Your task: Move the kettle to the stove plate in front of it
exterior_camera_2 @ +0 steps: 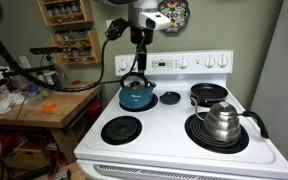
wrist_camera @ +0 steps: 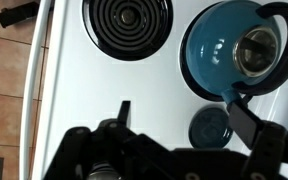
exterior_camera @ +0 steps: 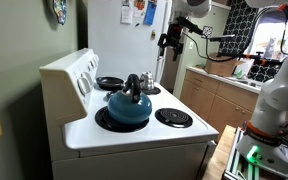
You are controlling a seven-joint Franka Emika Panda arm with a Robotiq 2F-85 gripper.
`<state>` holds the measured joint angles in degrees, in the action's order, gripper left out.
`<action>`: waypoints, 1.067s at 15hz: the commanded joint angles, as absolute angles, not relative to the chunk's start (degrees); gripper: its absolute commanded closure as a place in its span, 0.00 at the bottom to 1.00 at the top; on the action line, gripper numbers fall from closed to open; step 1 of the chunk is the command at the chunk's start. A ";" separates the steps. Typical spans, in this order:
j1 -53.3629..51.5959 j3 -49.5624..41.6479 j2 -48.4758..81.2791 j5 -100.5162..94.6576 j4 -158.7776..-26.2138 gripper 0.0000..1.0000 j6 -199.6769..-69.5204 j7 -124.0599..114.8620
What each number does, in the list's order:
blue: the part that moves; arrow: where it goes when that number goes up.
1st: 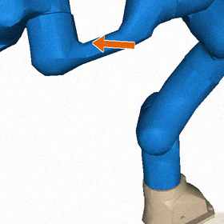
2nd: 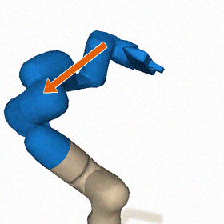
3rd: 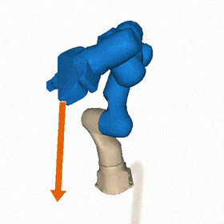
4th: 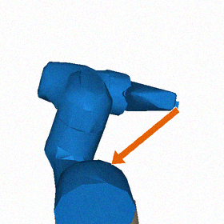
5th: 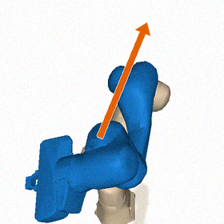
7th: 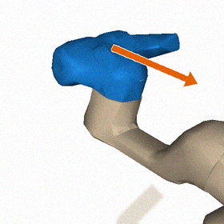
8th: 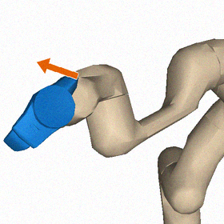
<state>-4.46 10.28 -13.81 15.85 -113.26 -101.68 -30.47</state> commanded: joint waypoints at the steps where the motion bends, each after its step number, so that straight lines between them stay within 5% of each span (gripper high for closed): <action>1: -4.71 10.07 -13.30 15.73 -112.81 0.00 -101.56 -30.54; 16: -9.77 16.51 -4.65 14.50 -101.45 0.00 -99.14 -41.13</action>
